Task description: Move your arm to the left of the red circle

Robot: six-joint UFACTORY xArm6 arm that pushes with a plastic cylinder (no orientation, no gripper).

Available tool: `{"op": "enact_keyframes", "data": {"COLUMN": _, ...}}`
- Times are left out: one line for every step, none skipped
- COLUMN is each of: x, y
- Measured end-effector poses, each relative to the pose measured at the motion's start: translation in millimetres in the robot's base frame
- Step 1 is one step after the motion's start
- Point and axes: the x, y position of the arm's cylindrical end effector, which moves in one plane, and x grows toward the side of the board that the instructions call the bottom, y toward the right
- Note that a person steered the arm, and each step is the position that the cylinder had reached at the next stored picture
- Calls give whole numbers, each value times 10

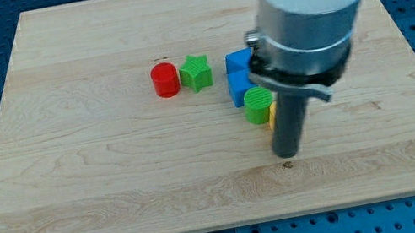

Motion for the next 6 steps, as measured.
{"op": "enact_keyframes", "data": {"x": -31, "y": -482}}
{"op": "enact_keyframes", "data": {"x": -169, "y": -967}}
{"op": "enact_keyframes", "data": {"x": -462, "y": -1202}}
{"op": "enact_keyframes", "data": {"x": -679, "y": -1543}}
{"op": "enact_keyframes", "data": {"x": -957, "y": -1791}}
{"op": "enact_keyframes", "data": {"x": -1190, "y": -2094}}
